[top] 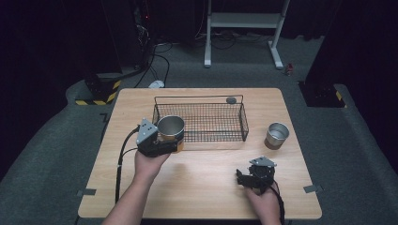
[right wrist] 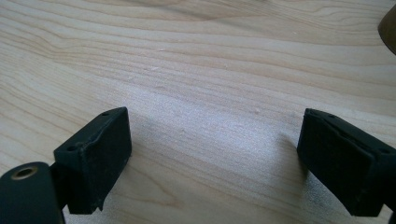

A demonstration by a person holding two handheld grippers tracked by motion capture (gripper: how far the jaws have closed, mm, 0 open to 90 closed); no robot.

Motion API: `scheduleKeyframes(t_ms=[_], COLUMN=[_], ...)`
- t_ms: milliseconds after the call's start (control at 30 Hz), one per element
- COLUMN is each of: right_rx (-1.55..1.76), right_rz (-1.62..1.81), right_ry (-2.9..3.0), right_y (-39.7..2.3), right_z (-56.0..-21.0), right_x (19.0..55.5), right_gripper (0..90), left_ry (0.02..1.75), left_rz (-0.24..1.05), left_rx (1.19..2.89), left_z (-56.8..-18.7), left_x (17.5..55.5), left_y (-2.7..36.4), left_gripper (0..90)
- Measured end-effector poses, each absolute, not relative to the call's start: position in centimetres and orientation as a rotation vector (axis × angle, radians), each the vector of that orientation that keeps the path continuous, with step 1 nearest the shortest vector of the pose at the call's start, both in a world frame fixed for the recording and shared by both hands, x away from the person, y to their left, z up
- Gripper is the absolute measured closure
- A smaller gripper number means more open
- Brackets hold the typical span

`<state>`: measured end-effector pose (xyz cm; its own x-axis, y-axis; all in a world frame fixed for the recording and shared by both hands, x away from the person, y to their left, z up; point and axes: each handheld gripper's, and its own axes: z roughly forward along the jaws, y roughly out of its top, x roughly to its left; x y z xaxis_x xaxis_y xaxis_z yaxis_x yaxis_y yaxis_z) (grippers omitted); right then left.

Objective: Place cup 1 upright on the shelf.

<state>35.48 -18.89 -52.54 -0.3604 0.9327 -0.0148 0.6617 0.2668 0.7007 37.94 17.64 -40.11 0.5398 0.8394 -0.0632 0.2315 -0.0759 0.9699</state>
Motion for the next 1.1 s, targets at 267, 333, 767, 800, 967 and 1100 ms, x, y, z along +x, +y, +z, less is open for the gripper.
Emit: scheduleKeyframes(t_ms=[267,333,767,800,967,1100], right_rx=[1.436,1.439,1.438,1.438,1.438,1.438], right_rz=[0.851,0.851,0.852,0.852,0.852,0.852], right_ry=[2.119,2.118,2.117,2.117,2.117,2.117], right_y=[-18.9,-18.9,-18.9,-18.9,-18.9,-18.9], right_z=[-52.5,-52.5,-52.5,-52.5,-52.5,-52.5], right_x=[35.5,35.5,35.5,35.5,35.5,35.5], right_gripper=[9.7,9.7,9.7,9.7,9.7,9.7], left_ry=[0.930,0.936,0.935,0.935,0.941,0.944], left_rz=[0.655,0.645,0.647,0.649,0.646,0.645], left_rx=[1.599,1.601,1.607,1.607,1.605,1.609], left_z=[-39.5,-39.4,-38.9,-38.9,-38.9,-39.0], left_x=[39.1,39.5,40.7,40.8,41.4,41.8], left_y=[17.4,17.3,16.5,16.5,16.3,16.1], left_gripper=[12.9,12.9,12.9,12.9,12.9,12.9])
